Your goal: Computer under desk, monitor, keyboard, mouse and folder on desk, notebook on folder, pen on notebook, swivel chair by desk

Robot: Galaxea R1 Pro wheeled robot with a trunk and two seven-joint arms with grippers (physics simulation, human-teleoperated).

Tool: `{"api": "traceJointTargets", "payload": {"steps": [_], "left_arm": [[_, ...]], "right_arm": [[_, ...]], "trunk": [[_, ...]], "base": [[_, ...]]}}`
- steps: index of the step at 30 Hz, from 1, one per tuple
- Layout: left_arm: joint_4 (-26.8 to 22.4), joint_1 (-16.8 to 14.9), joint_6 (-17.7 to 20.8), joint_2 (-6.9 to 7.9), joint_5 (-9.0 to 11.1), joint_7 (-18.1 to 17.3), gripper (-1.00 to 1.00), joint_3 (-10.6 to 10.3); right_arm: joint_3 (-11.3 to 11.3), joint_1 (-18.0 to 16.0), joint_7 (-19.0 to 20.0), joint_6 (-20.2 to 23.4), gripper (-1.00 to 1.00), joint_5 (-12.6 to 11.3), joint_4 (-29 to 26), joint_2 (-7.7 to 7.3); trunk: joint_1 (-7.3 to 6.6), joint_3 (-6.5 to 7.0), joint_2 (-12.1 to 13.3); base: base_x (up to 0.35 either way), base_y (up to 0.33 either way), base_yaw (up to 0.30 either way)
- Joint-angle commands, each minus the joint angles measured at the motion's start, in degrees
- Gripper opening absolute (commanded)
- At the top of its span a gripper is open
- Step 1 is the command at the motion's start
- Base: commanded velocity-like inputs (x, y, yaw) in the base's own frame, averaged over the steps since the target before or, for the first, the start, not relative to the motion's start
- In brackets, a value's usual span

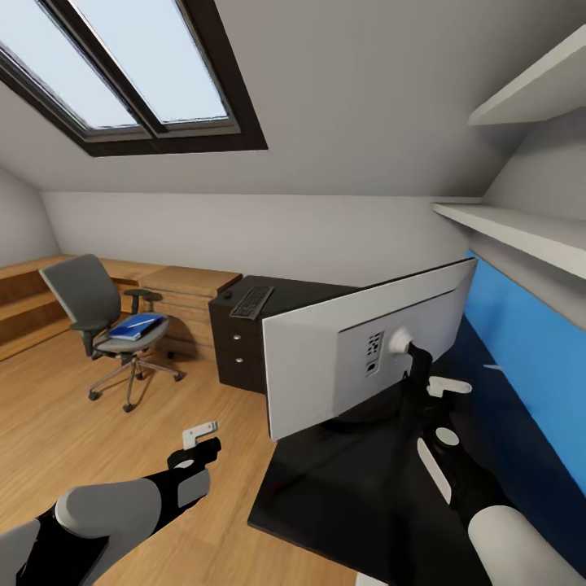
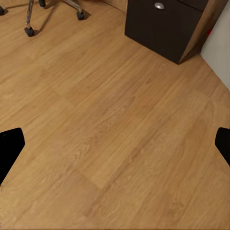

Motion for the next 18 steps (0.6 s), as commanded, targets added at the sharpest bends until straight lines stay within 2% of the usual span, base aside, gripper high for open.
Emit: {"api": "traceJointTargets", "payload": {"steps": [1,8,18], "left_arm": [[-0.28,-0.12,-0.4,0.08,0.4,0.27,1.0,-0.52],[-0.32,-0.12,-0.4,0.2,0.4,0.26,1.0,-0.56],[-0.34,-0.09,-0.4,0.26,0.4,0.26,1.0,-0.56]], "right_arm": [[0.73,-0.03,-0.3,-0.2,-1.0,-1.06,1.57,-0.04],[0.73,-0.03,-0.3,-0.18,-1.0,-1.07,1.5,-0.05],[0.77,-0.03,-0.2,0.02,-1.0,-0.98,1.52,-0.04]], "trunk": [[0.01,-0.08,-0.04],[0.01,-0.08,-0.04],[0.01,-0.08,-0.04]], "base": [[0.0,0.249,-0.133],[0.0,0.05,-0.129],[0.0,0.001,-0.013]]}}
